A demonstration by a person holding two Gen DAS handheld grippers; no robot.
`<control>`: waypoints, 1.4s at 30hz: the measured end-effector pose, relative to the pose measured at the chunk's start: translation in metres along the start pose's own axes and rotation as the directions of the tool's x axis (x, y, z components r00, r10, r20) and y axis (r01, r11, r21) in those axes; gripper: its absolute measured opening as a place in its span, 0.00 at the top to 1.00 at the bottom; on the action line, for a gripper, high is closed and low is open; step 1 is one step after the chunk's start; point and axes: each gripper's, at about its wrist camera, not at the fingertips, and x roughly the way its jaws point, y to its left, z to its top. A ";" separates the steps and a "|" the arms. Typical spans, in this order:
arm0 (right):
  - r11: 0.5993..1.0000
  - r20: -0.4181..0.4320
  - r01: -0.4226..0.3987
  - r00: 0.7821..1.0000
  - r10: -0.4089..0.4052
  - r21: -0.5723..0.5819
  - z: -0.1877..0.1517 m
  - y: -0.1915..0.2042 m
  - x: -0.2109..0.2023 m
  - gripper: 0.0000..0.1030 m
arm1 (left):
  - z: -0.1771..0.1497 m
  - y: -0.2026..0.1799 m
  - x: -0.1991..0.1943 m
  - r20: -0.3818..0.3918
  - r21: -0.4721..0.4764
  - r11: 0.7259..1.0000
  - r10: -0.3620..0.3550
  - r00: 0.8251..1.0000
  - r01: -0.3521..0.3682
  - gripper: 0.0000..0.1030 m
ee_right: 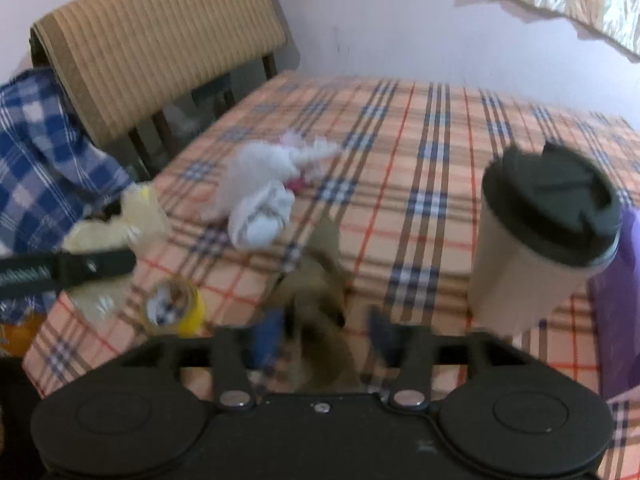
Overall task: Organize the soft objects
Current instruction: 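Grasp the yellow plastic bag with the left gripper while the right gripper grasps the brown sock, then carry the yellow bag and brown sock with both grippers to the white box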
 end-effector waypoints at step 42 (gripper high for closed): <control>0.999 0.189 0.001 0.982 0.005 -0.034 0.051 -0.006 -0.076 0.57 | 0.026 -0.036 -0.014 0.061 0.076 0.997 -0.006 0.998 0.001 0.79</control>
